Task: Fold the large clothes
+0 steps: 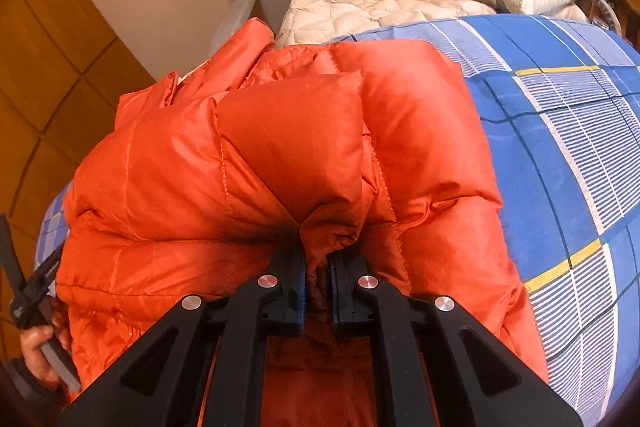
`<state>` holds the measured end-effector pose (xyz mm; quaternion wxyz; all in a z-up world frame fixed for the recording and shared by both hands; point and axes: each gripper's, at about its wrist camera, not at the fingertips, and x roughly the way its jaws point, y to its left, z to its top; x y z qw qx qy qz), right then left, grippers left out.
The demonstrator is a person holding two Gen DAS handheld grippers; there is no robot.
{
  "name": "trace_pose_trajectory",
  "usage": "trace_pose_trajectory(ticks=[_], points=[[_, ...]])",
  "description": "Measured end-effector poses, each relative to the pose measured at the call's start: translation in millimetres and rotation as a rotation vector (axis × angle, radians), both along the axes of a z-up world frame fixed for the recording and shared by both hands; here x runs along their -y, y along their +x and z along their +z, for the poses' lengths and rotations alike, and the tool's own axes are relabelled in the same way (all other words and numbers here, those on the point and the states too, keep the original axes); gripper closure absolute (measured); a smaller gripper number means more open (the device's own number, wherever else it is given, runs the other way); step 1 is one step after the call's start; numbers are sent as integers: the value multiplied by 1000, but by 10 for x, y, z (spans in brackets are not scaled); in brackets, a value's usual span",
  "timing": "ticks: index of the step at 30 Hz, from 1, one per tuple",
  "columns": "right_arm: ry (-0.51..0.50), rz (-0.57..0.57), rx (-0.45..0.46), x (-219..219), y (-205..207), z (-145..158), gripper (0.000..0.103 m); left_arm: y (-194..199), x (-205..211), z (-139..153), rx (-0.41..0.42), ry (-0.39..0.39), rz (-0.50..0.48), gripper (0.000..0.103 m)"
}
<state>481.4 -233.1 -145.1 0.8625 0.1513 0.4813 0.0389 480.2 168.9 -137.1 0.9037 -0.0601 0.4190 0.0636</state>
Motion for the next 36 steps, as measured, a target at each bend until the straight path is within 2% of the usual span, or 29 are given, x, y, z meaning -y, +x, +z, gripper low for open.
trace_pose_trajectory(ticks=[2, 3, 5, 6, 7, 8, 11, 16, 23, 26, 30, 36], points=[[27, -13, -18, 40, 0, 31, 94, -55, -14, 72, -8, 21, 29, 49], [30, -18, -18, 46, -17, 54, 92, -100, -25, 110, -1, 17, 31, 48], [25, -30, -5, 61, -84, 145, 77, -259, -72, 210, 17, 7, 45, 37], [38, -37, 4, 78, -134, 192, 70, -331, -94, 247, 27, 5, 48, 36], [45, -41, 13, 94, -175, 227, 56, -406, -109, 287, 35, 1, 45, 36], [45, -43, 21, 106, -225, 268, 49, -525, -132, 327, 41, -2, 37, 36], [29, -26, 14, 146, -420, 335, 48, -813, -184, 402, 55, -13, 17, 36], [11, -4, -28, 345, -878, 341, 48, -1474, -390, 424, 54, -79, 0, 36], [78, 40, -54, 703, -1794, 348, 48, -2353, -641, 250, 20, -179, -21, 37], [88, 50, -42, 761, -2142, 374, 48, -2602, -664, 151, -5, -194, -23, 37], [106, 39, -28, 814, -2522, 363, 48, -2919, -726, 25, -20, -260, -6, 37], [137, -3, -6, 968, -2836, 318, 48, -3210, -678, -47, -31, -283, -16, 38]])
